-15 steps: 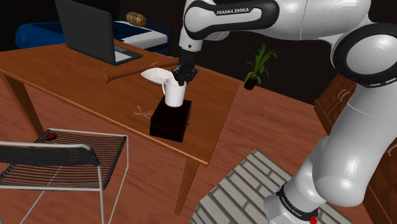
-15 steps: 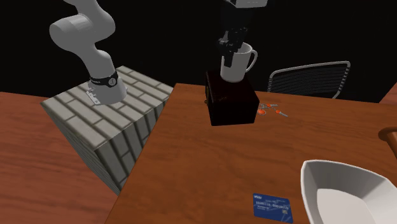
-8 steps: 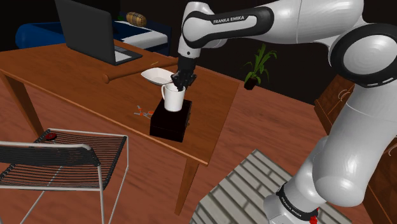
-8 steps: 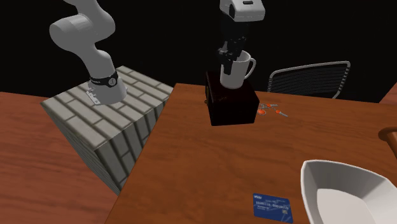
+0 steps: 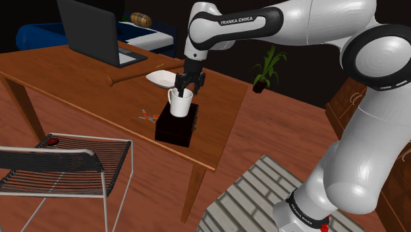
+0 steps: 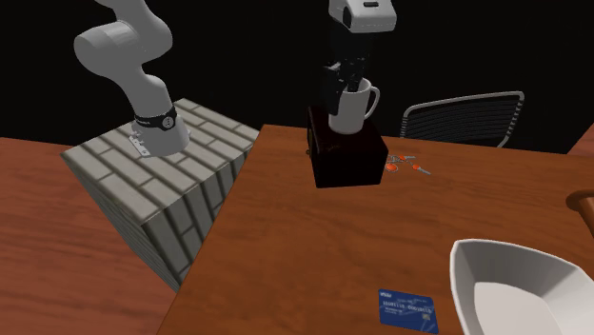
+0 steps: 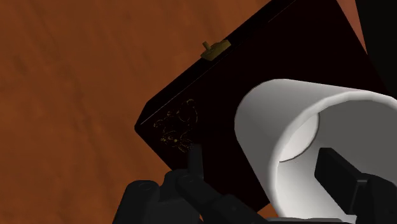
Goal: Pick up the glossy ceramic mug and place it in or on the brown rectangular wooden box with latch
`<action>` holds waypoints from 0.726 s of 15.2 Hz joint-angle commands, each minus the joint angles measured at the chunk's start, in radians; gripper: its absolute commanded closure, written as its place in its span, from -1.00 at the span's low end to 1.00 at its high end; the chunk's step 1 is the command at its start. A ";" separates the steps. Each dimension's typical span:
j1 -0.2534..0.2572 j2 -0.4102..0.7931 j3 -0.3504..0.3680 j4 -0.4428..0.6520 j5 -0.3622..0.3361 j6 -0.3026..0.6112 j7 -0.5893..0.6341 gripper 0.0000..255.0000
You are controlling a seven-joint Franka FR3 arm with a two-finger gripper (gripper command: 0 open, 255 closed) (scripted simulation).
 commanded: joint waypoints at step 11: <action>-0.005 -0.011 -0.003 0.113 -0.003 -0.124 0.002 -1.00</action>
